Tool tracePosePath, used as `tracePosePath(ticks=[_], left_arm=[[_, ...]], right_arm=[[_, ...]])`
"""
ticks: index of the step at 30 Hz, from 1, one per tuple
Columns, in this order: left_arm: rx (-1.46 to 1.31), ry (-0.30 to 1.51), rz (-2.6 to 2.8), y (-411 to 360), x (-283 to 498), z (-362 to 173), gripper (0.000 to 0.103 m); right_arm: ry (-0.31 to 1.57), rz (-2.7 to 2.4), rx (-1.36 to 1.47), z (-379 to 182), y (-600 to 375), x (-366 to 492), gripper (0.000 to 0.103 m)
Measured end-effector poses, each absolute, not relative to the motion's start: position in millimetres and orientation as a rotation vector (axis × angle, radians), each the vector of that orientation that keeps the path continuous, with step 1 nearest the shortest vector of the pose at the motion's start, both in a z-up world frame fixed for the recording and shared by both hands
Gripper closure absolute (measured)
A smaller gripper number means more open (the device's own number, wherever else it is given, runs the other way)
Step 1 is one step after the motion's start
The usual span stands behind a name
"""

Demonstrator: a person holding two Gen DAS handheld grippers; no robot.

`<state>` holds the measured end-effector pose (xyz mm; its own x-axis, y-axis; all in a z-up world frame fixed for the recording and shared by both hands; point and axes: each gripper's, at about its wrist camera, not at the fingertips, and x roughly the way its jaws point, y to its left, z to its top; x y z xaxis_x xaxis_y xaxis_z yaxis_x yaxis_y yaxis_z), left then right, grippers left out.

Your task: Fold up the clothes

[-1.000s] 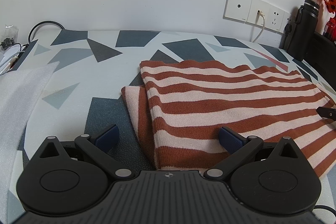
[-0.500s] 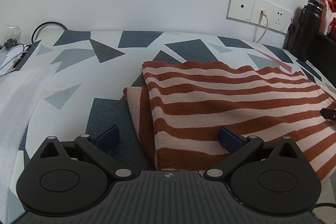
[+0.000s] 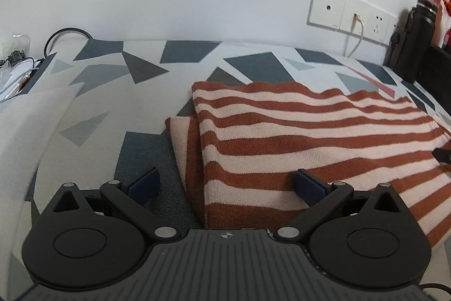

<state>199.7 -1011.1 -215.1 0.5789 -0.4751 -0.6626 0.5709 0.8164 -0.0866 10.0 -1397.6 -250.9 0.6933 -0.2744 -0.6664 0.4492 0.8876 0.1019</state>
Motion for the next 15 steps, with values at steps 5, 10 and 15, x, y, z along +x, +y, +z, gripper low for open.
tracePosePath(ticks=[5, 10, 15], left_arm=[[0.215, 0.847, -0.694, -1011, 212, -205, 0.0], [0.265, 0.928, -0.717, -1018, 222, -201, 0.0], [0.257, 0.945, -0.679, -1023, 220, -200, 0.0]], right_arm=[[0.805, -0.429, 0.311, -243, -1403, 25, 0.001], [0.803, -0.426, 0.314, -244, -1403, 25, 0.001], [0.803, -0.415, 0.322, -243, -1406, 27, 0.001]])
